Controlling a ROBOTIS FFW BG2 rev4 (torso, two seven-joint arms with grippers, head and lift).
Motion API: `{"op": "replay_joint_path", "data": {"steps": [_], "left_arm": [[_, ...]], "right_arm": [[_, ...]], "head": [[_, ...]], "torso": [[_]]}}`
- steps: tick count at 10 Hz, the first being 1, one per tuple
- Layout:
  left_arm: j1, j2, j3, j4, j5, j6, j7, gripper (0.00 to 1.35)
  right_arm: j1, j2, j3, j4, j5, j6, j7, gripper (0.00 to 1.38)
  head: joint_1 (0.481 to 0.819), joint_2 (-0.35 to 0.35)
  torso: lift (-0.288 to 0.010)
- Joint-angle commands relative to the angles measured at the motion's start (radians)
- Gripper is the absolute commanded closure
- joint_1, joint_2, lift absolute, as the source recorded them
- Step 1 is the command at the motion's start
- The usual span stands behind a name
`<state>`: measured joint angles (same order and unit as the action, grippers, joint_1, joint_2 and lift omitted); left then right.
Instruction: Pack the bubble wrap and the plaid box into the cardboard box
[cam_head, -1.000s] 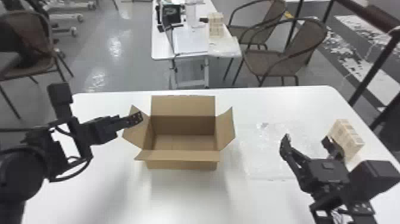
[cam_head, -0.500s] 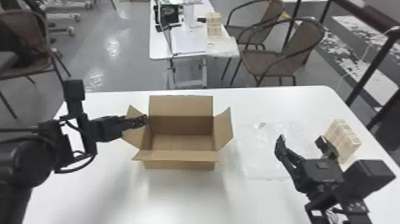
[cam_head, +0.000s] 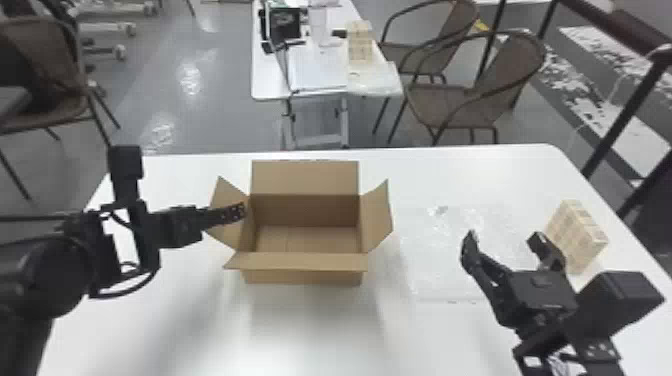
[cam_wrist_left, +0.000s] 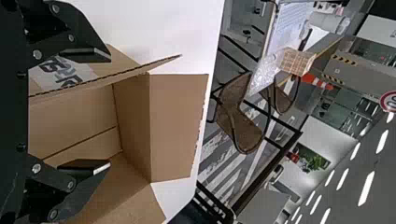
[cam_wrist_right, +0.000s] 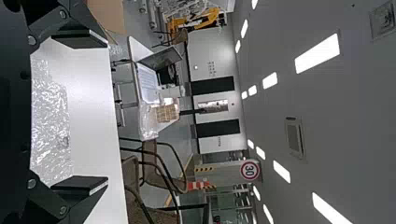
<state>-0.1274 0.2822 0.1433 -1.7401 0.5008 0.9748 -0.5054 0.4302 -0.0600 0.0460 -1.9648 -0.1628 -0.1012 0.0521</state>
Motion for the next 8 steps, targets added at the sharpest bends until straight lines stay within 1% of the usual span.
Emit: {"op": "replay_joint_path", "data": {"steps": [1,3,4,5,6,7,8], "left_arm": [[0.0,-0.003,0.004,0.004,-0.013,0.016,0.001,1.21],[0.0,-0.008,0.002,0.001,-0.018,0.028,0.002,1.22],[0.0,-0.014,0.002,-0.004,-0.01,0.03,0.005,1.22],[0.005,-0.024,0.01,-0.021,-0.002,0.042,0.027,1.22],[0.025,-0.043,0.032,-0.058,0.016,0.061,0.077,1.22],[0.058,-0.071,0.064,-0.098,0.056,0.061,0.151,1.22],[0.081,-0.092,0.093,-0.144,0.056,0.079,0.199,1.22]], "right_arm": [[0.004,0.0,0.0,0.001,-0.006,0.0,0.0,0.24],[0.005,-0.001,-0.002,0.001,-0.009,0.0,0.0,0.24],[0.007,-0.003,0.0,0.001,-0.012,0.0,0.002,0.24],[0.007,-0.008,0.003,0.001,-0.015,0.0,0.0,0.24],[0.005,-0.014,0.003,0.003,-0.02,0.002,0.0,0.25],[0.005,-0.015,0.005,0.003,-0.023,0.002,0.0,0.24],[0.005,-0.015,0.006,0.004,-0.024,0.0,0.0,0.24]], "head": [[0.695,0.018],[0.695,0.021],[0.695,0.02],[0.695,0.018],[0.695,0.015],[0.695,0.019],[0.695,0.023]], "torso": [[-0.1],[-0.1],[-0.1],[-0.1],[-0.1],[-0.1],[-0.1]]}}
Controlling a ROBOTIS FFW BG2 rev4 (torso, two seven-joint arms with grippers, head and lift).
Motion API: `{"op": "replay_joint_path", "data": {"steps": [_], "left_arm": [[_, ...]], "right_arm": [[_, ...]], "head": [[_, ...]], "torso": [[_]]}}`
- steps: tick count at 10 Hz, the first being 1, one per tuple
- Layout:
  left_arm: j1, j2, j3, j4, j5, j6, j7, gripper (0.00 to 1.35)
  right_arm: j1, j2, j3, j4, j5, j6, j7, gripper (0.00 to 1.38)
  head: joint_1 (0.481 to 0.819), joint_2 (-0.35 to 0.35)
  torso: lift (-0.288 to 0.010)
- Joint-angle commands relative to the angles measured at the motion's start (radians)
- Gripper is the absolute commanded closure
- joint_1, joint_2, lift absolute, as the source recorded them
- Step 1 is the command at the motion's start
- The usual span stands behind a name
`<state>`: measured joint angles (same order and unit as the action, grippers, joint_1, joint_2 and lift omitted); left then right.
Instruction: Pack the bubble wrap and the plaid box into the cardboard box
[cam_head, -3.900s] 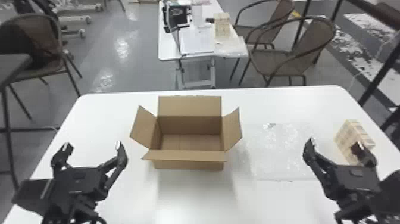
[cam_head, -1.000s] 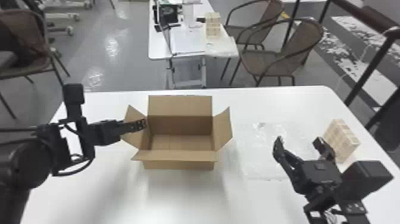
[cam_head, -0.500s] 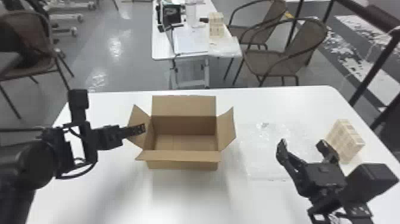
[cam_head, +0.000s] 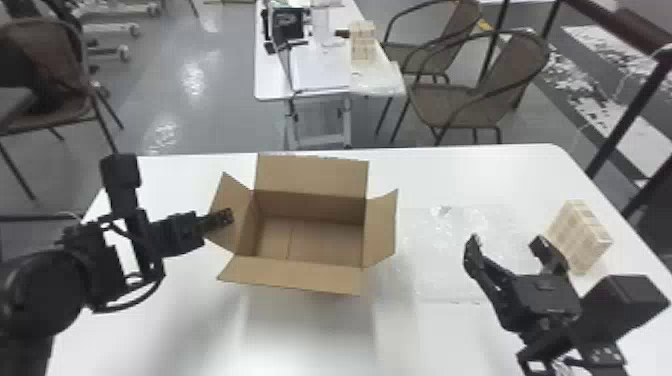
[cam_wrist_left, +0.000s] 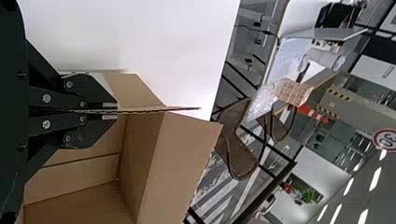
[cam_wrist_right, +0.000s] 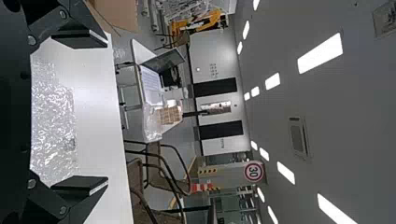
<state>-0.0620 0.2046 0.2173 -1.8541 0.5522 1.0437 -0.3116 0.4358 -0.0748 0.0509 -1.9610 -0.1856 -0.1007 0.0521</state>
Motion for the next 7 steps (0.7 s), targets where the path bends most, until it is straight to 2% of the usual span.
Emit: {"op": "replay_joint_path", "data": {"steps": [1,2,3,4,5,7], "left_arm": [[0.021,-0.017,0.033,-0.054,0.003,0.045,0.036,1.22],[0.024,-0.017,0.047,-0.076,0.029,0.096,0.089,1.22],[0.037,-0.028,0.07,-0.102,0.078,0.137,0.172,1.22],[0.062,-0.054,0.1,-0.12,0.132,0.154,0.249,1.22],[0.09,-0.1,0.132,-0.139,0.156,0.136,0.293,1.22],[0.166,-0.207,0.165,-0.186,0.127,-0.001,0.33,1.22]], "right_arm": [[0.0,0.0,0.001,0.002,-0.003,-0.001,0.0,0.24],[0.0,0.0,0.003,0.001,-0.003,-0.001,0.0,0.24],[0.0,-0.002,0.003,0.001,-0.003,-0.001,0.0,0.24],[0.0,-0.002,0.003,0.001,-0.005,-0.001,0.0,0.25],[0.0,-0.002,0.004,0.001,-0.005,-0.001,0.0,0.24],[0.0,-0.002,0.004,-0.001,-0.005,-0.001,0.0,0.24]], "head": [[0.695,0.03],[0.695,0.039],[0.695,0.049],[0.695,0.061],[0.695,0.068],[0.695,0.069]], "torso": [[-0.1],[-0.1],[-0.1],[-0.1],[-0.1],[-0.1]]}}
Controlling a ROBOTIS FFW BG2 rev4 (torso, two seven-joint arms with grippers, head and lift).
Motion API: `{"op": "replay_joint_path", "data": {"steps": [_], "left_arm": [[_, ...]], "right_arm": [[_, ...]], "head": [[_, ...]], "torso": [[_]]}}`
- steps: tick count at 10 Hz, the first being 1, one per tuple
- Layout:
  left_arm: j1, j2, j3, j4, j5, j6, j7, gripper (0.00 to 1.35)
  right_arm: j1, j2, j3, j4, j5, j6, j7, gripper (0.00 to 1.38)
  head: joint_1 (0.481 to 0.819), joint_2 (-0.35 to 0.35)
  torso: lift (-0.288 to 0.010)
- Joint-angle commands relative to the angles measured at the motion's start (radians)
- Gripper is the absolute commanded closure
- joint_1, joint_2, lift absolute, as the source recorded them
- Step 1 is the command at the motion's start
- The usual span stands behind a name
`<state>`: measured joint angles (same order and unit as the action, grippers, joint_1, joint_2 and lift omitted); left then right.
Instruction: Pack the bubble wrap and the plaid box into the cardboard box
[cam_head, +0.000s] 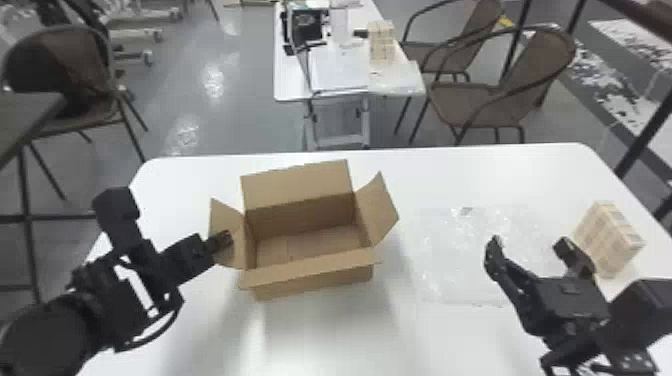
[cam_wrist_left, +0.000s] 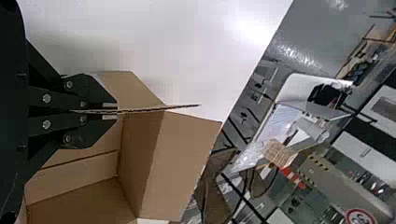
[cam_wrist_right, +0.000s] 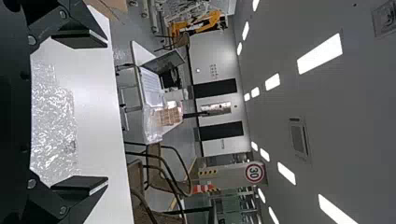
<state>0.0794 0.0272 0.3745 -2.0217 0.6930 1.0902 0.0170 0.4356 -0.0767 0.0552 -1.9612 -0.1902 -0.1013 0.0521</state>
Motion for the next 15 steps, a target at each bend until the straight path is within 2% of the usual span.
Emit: {"op": "replay_joint_path", "data": {"steps": [1,3,4,7,9,10,11,12,13,15], "left_arm": [[0.071,-0.03,-0.008,-0.035,-0.013,-0.17,0.038,1.22],[0.165,-0.03,-0.095,-0.034,0.034,-0.454,0.164,1.22],[0.183,-0.03,-0.112,-0.034,0.042,-0.498,0.189,1.22],[0.206,-0.03,-0.135,-0.034,0.048,-0.527,0.238,1.22],[0.18,-0.03,-0.103,-0.034,0.049,-0.412,0.245,1.22],[0.175,-0.03,-0.098,-0.034,0.053,-0.392,0.247,1.22],[0.175,-0.03,-0.095,-0.034,0.051,-0.388,0.245,1.22],[0.174,-0.03,-0.097,-0.034,0.048,-0.388,0.245,1.22],[0.174,-0.03,-0.097,-0.034,0.046,-0.388,0.245,1.22],[0.169,-0.03,-0.105,-0.034,0.04,-0.386,0.245,1.22]], "right_arm": [[0.0,0.0,0.0,-0.001,-0.002,0.002,0.0,0.24],[-0.003,-0.003,0.0,-0.002,-0.003,0.006,0.0,0.24],[-0.006,-0.003,0.0,-0.001,-0.006,0.008,0.0,0.24],[-0.017,-0.006,0.005,0.002,-0.012,0.011,0.0,0.24],[-0.043,-0.02,0.017,0.004,-0.021,0.025,0.0,0.24],[-0.061,-0.028,0.021,-0.012,-0.061,0.084,-0.002,0.24],[-0.094,-0.032,0.02,-0.05,-0.074,0.196,-0.018,0.24],[-0.143,-0.049,0.02,-0.091,-0.083,0.339,-0.058,0.24],[-0.222,-0.064,0.017,-0.091,-0.104,0.492,-0.071,0.24],[-0.413,-0.067,0.0,-0.07,-0.14,0.848,-0.089,0.24]], "head": [[0.695,0.073],[0.695,0.109],[0.695,0.115],[0.695,0.119],[0.695,0.12],[0.695,0.122],[0.695,0.124],[0.695,0.126],[0.695,0.124],[0.695,0.126]], "torso": [[-0.1],[-0.1],[-0.1],[-0.1],[-0.1],[-0.1],[-0.1],[-0.1],[-0.1],[-0.1]]}}
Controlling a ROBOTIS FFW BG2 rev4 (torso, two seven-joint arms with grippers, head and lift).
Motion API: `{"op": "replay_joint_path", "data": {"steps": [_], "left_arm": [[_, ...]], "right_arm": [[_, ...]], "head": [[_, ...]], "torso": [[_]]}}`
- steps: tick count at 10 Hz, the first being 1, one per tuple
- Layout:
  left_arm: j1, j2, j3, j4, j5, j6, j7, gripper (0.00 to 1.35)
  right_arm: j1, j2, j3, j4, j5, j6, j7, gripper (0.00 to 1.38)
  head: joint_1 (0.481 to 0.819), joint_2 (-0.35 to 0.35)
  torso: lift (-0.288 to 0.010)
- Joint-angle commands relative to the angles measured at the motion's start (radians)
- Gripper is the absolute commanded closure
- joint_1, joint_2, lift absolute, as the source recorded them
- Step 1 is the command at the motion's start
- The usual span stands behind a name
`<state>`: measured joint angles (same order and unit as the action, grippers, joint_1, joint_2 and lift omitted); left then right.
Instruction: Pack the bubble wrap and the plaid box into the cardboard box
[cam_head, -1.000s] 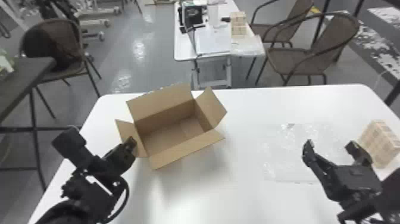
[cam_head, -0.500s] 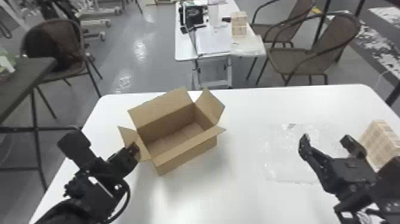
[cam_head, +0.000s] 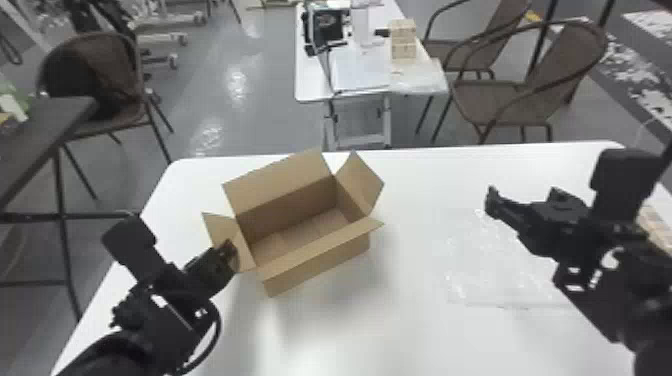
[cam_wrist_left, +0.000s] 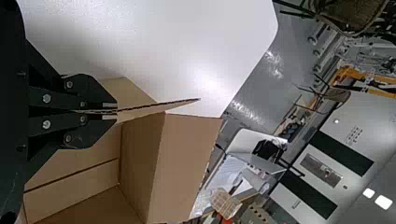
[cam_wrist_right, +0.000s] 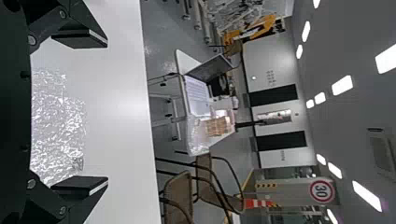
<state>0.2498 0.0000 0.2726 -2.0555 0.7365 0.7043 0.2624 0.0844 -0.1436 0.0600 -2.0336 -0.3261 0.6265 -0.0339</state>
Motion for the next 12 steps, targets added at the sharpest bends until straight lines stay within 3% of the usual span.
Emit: {"op": "replay_joint_path", "data": {"steps": [1,2,3,6,8,11,12], "left_arm": [[-0.004,-0.003,-0.006,0.0,-0.008,0.0,0.0,1.22],[-0.01,-0.003,-0.012,0.003,-0.016,0.001,0.0,1.22],[-0.009,-0.003,-0.013,0.003,-0.017,0.001,0.0,1.22],[-0.01,-0.003,-0.021,0.003,-0.023,-0.002,0.0,1.22],[-0.017,-0.003,-0.033,0.009,-0.025,-0.008,0.0,1.22],[-0.018,-0.003,-0.042,0.011,-0.028,-0.012,0.0,1.22],[-0.024,-0.003,-0.05,0.017,-0.028,-0.012,0.0,1.22]], "right_arm": [[-0.161,-0.001,-0.008,-0.008,-0.001,0.331,-0.044,0.24],[-0.241,0.001,-0.009,0.012,-0.016,0.466,-0.078,0.25],[-0.301,0.007,-0.011,0.064,-0.06,0.525,-0.112,0.25],[-0.526,0.026,-0.014,0.331,-0.097,0.806,-0.144,0.25],[-0.604,0.026,-0.014,0.498,-0.12,0.861,-0.144,0.29],[-0.695,0.045,-0.02,0.719,-0.149,0.904,-0.233,0.31],[-0.7,0.045,-0.043,0.747,-0.245,0.903,-0.393,0.31]], "head": [[0.695,0.124],[0.695,0.115],[0.695,0.106],[0.695,0.103],[0.695,0.096],[0.695,0.086],[0.695,0.08]], "torso": [[-0.1],[-0.1],[-0.1],[-0.1],[-0.1],[-0.1],[-0.1]]}}
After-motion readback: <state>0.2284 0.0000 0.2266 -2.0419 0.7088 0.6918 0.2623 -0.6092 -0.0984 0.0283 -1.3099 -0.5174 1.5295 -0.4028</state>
